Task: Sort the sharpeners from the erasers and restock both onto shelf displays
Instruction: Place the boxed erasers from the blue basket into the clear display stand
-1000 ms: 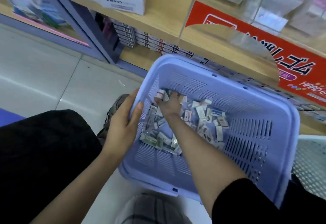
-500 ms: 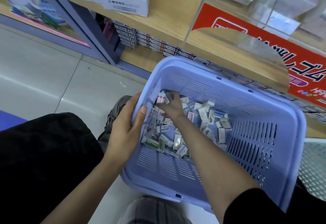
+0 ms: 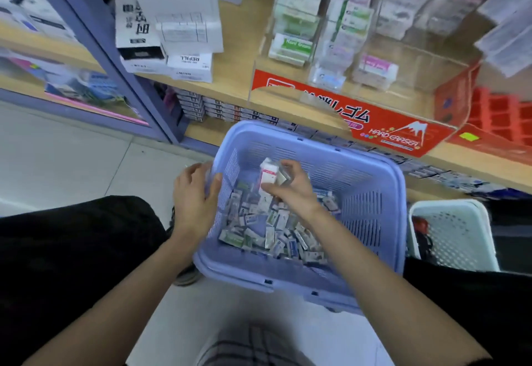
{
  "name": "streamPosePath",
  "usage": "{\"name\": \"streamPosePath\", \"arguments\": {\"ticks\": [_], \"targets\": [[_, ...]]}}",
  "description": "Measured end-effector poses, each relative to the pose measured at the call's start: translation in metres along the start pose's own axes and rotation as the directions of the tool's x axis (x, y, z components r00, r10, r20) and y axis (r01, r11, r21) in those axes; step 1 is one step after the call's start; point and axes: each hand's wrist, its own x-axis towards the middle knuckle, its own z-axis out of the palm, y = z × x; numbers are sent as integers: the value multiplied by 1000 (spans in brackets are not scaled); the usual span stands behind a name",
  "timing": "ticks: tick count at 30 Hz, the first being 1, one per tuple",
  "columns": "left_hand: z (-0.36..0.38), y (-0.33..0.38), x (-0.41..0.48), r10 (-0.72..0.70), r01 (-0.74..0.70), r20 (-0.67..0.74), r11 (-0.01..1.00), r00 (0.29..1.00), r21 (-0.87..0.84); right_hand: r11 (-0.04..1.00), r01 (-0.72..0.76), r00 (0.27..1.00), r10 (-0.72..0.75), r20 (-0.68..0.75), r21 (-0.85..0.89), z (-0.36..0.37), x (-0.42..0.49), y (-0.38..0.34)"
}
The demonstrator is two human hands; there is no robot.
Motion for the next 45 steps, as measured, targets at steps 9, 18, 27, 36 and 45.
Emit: {"name": "streamPosePath", "arguments": {"ticks": [9, 18, 27, 36, 45], "targets": [[-63, 147, -5, 144, 192, 507, 811, 850, -552, 915, 341, 939, -320, 126, -216, -68, -111, -139], [-49, 197, -2, 185, 370, 617, 658, 765, -656, 801, 440, 889, -453, 70, -405, -69, -108, -144], [-39, 203, 21, 10, 464, 570, 570, 822, -678, 931, 365, 931, -364, 25, -12, -80, -88, -141], [-42, 212, 23, 35, 459, 551, 509, 834, -728, 892, 296, 955, -266, -131, 341, -98, -87, -146], [-54, 210, 37, -54, 422, 454, 480, 889, -769, 904, 257, 959, -194, -206, 341, -110, -77, -155]]}}
